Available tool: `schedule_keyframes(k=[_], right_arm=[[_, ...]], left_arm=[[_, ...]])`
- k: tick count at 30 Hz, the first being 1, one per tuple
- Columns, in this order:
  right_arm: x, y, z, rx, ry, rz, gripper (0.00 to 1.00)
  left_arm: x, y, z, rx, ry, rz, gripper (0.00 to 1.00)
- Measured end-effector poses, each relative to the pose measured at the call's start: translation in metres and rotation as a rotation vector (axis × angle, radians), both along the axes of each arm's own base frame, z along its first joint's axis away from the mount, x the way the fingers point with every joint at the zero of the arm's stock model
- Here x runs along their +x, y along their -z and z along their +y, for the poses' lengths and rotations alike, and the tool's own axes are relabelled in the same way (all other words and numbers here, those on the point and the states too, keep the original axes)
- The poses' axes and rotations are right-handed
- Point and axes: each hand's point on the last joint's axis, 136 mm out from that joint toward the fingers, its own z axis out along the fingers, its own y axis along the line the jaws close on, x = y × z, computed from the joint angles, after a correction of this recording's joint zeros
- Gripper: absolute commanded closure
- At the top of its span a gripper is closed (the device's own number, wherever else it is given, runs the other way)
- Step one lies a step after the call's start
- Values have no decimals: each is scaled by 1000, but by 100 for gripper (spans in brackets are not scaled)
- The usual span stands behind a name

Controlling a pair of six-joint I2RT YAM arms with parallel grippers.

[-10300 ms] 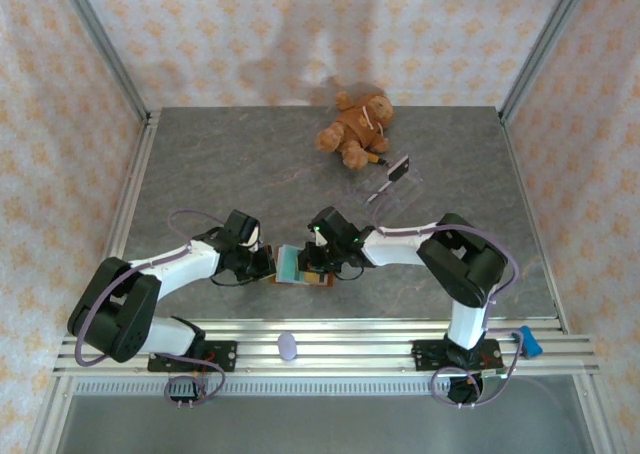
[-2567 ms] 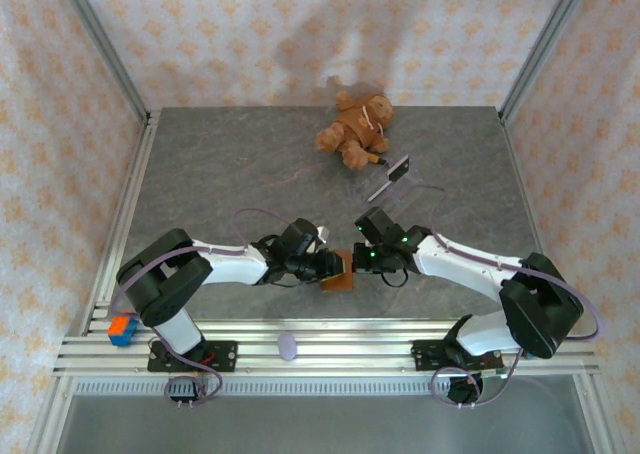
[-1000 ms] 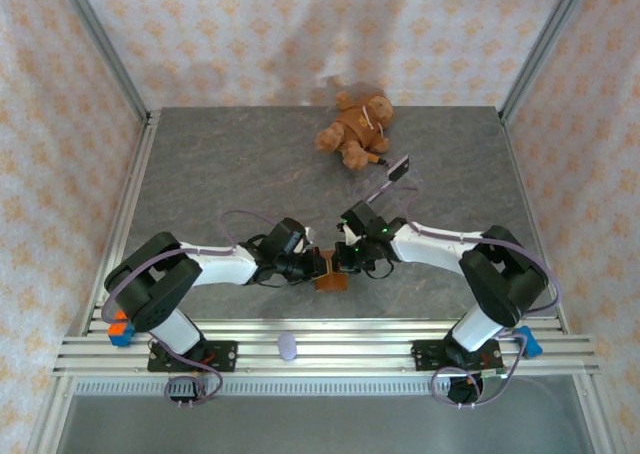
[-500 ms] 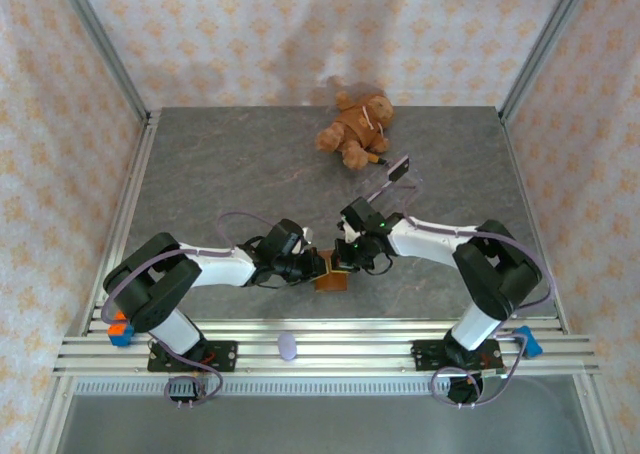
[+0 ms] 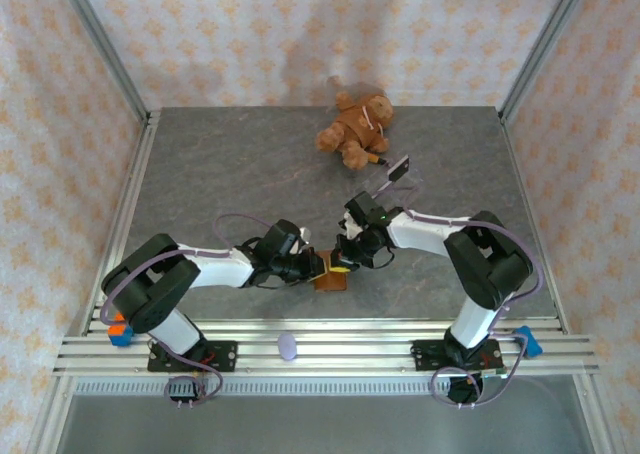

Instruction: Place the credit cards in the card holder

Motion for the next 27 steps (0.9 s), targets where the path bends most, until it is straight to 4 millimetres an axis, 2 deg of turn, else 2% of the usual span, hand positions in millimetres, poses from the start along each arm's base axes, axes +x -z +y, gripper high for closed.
schedule_keyframes(k=[5,11,19,27], right_arm=[[1,-7,1,4,-4,-12,100],[-2,-10,3,29,-36,4,100],[-8,-15,5,52,-82,17,100],[-7,-20,1,43,-107,19,100]], left_arm=[[4,-4,7,10,-27,-10,87],[8,-21,14,19,-48,-54,81],[2,0,20,41,-51,-35,79],[5,-1,18,24,-54,-52,79]])
